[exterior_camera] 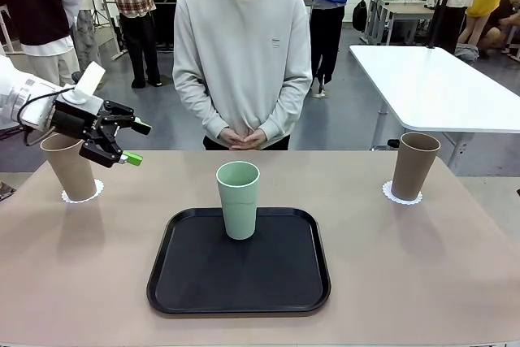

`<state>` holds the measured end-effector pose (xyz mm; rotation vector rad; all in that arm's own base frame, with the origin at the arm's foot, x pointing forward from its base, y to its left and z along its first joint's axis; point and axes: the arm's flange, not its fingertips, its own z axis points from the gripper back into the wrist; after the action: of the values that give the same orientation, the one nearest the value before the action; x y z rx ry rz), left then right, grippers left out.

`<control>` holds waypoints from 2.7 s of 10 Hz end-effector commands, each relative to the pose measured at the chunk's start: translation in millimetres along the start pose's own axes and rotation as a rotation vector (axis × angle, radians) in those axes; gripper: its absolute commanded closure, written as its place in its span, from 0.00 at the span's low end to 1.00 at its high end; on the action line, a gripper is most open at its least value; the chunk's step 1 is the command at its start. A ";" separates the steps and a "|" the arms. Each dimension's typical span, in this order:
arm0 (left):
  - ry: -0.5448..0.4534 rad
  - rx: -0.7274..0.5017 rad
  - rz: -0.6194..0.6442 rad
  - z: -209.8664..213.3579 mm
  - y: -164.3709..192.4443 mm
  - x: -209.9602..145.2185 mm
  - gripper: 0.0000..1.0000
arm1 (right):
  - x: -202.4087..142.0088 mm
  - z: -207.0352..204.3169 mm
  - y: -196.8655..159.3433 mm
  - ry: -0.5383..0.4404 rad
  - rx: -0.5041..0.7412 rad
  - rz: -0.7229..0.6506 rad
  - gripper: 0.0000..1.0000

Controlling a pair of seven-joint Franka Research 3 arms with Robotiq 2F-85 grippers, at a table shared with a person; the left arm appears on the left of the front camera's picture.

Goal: Place coasters on the table and set cups on them.
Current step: Take one Reusable plastic cup from the Flat Tray and place it on a coaster set by the human.

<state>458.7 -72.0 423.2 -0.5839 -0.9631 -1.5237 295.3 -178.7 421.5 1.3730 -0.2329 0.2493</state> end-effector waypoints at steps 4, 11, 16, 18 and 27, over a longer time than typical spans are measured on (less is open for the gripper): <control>-0.050 -0.132 0.069 -4.1 -11.8 -2.9 0.00 | -1.7 -0.9 -0.6 0.000 0.009 0.004 0.00; -0.049 -0.094 0.018 -12.9 -17.8 -8.2 0.00 | -1.7 -0.9 -0.6 0.000 0.009 0.004 0.00; -0.130 -0.025 0.002 -46.7 -23.1 -27.6 0.00 | -1.7 -0.9 -0.6 0.000 0.009 0.004 0.00; -0.161 -0.001 0.013 -56.4 -16.3 -35.8 0.00 | -1.7 -0.9 -0.6 0.000 0.009 0.004 0.00; -0.185 -0.049 0.001 -100.1 -35.8 -34.0 0.00 | -1.7 -0.9 -0.6 0.000 0.009 0.004 0.00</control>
<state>452.2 -129.3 340.8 -0.8153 -1.0071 -1.5028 295.3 -178.7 421.5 1.3730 -0.2330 0.2493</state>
